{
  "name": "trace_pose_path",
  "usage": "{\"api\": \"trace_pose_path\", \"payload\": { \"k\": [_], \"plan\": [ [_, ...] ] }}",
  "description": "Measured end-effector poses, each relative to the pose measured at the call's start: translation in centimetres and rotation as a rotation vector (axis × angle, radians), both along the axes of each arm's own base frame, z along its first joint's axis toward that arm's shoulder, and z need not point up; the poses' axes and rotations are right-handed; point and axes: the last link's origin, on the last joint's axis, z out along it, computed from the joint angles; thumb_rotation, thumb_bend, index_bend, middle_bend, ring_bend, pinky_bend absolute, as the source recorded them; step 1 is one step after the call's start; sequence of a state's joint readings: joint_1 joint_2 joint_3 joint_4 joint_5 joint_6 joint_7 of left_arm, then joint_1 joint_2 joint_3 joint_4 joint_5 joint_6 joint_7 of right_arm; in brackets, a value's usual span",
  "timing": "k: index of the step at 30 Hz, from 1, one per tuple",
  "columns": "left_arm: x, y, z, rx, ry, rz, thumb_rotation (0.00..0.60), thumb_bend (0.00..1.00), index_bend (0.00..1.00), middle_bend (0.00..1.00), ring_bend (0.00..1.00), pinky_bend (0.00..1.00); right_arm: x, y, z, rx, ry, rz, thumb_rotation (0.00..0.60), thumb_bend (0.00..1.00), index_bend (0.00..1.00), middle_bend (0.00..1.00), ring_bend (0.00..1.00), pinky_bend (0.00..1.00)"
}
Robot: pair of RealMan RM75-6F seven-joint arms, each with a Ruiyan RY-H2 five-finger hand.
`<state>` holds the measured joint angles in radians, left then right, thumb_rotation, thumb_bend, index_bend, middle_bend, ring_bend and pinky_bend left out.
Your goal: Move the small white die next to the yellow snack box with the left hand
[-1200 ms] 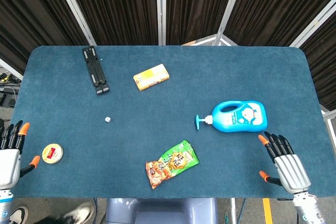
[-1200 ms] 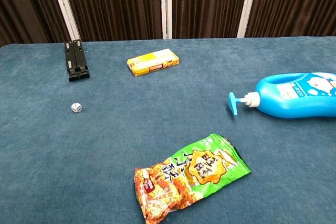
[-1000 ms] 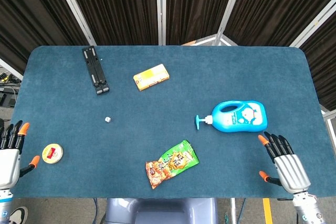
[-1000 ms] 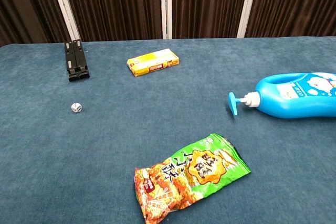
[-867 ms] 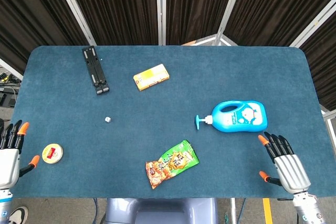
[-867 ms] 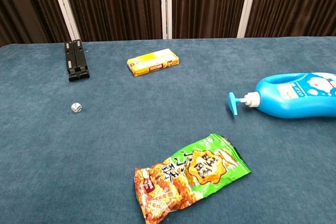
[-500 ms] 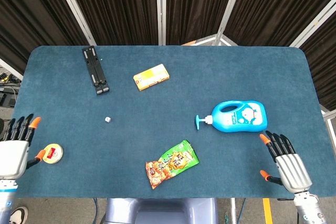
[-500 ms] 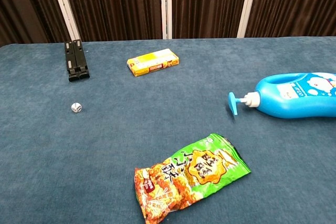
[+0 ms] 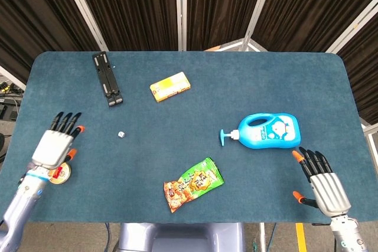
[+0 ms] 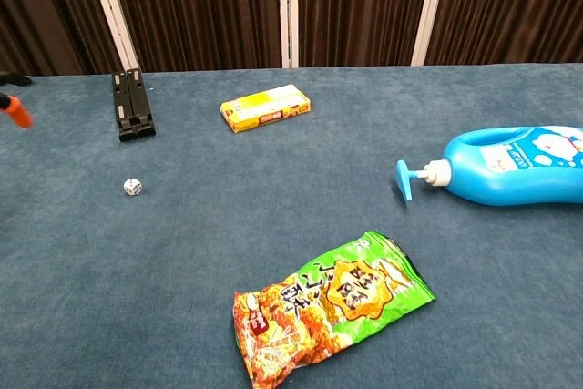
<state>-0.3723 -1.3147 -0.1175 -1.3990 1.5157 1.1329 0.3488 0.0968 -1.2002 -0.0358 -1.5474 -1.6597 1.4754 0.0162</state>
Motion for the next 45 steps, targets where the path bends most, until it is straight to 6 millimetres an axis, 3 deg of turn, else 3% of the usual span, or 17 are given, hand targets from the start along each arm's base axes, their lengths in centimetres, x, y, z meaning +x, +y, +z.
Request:
{"api": "trace_pose_path", "payload": {
  "k": [7,17,29,45],
  "plan": [
    [2.3,3.5,-4.2,-0.099,0.095,-0.053,0.600,0.30,0.28,0.00,0.00,0.00,-0.2,0.0,0.3,-0.004,-0.005,-0.009,0.600,0.08,0.00,0.00,0.00,0.00],
    [3.8,5.9,-8.6,-0.153,0.138,-0.030,0.600,0.30,0.32,0.00,0.00,0.00,-0.4,0.0,0.9,-0.020,-0.027,-0.020,0.600,0.08,0.00,0.00,0.00,0.00],
    [5.3,7.8,-10.4,-0.159,0.128,-0.011,0.600,0.31,0.35,0.00,0.00,0.00,-0.7,-0.2,0.8,-0.014,-0.024,-0.032,0.600,0.08,0.00,0.00,0.00,0.00],
    [5.6,7.8,-11.7,-0.193,0.139,0.001,0.600,0.37,0.43,0.00,0.00,0.00,-0.8,-0.4,1.1,-0.025,-0.028,-0.036,0.600,0.08,0.00,0.00,0.00,0.00]
  ]
}}
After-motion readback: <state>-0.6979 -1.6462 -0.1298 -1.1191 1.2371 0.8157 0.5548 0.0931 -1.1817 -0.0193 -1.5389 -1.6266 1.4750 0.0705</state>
